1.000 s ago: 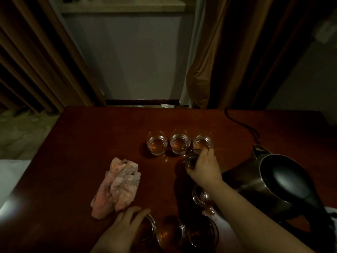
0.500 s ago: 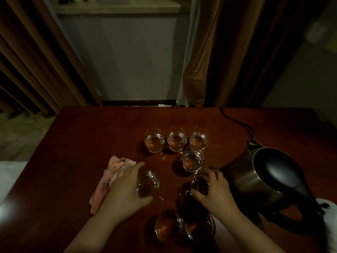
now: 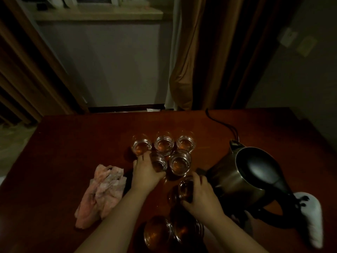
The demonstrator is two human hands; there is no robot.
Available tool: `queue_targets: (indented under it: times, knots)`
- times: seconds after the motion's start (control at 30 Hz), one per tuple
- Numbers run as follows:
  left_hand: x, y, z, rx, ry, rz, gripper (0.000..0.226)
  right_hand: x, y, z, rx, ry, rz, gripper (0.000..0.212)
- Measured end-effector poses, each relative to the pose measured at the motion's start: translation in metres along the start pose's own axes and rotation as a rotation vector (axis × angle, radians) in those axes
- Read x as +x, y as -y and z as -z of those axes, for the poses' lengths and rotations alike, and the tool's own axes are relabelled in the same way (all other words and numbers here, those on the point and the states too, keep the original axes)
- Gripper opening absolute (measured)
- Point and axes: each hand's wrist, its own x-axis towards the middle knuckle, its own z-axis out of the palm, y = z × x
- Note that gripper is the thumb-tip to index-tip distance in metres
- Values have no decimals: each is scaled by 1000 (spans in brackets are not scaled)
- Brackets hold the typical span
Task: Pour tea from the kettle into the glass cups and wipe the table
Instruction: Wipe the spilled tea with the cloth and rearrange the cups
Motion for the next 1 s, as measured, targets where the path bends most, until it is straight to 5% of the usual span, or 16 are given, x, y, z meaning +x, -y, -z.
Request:
queue_targets:
  times: [0.3,0.5,0.73,0.83,1.0]
  knots:
    - [-6,-12,6,-25,46,-14,96,0,-1,0,-24,-28,9,94]
    - [-32,17,45,-167,-173,-26,66,-3,3,10,-7,-45,79,97]
    - [-74,13,39,-55,311,-354,104,-5,49,39,-62,-62,306,98]
    - [-75,11,22,-167,182,-284,104,-2,68,32,-6,-89,356,98]
    - [-77,11,20,-247,-82,-231,67,-1,84,21,70,-80,355,96]
